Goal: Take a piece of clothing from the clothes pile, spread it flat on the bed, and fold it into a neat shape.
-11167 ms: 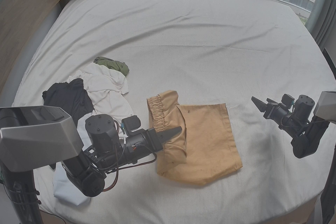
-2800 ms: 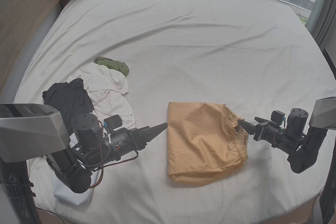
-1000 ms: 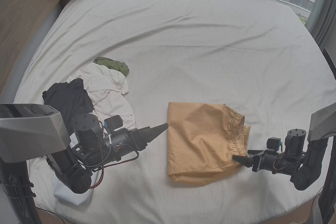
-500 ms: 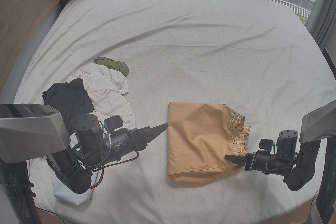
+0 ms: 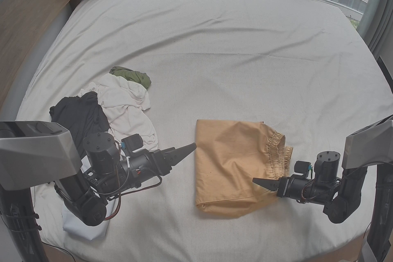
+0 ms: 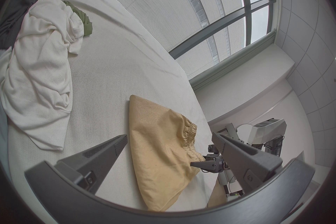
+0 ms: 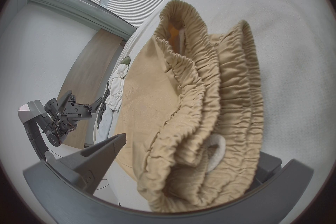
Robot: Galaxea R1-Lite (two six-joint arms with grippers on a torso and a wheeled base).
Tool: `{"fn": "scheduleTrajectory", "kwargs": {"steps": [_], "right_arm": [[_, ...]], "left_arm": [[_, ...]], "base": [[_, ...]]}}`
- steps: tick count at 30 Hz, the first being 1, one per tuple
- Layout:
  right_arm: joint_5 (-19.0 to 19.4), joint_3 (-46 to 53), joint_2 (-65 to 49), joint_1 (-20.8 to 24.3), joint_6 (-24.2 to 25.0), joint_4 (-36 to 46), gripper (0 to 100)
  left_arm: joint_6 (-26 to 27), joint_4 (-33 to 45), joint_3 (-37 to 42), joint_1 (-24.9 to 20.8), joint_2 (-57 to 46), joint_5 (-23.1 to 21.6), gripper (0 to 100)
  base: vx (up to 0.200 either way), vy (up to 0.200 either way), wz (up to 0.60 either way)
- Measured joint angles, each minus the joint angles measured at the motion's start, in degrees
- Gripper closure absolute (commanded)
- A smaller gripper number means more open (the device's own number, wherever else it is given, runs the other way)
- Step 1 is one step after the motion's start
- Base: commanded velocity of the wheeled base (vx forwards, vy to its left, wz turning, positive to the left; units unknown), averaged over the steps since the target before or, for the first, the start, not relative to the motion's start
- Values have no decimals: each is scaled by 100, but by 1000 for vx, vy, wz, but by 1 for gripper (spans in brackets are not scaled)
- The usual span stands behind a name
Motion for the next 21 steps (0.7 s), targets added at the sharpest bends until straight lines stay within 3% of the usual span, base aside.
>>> {"fn": "scheduleTrajectory", "kwargs": {"steps": [8,9,21], "right_arm": [[1,-52,77,94,157,-7,0],[1,-55,82,95,204,-7,100],[66,-83,118,113,279,4,100]], "left_arm": [[2,0,0,0,0,2,0],[2,0,0,0,0,2,0],[0,0,-2,0,-9,0,0]], "base": [[0,0,0],[0,0,0],[0,0,0]]}}
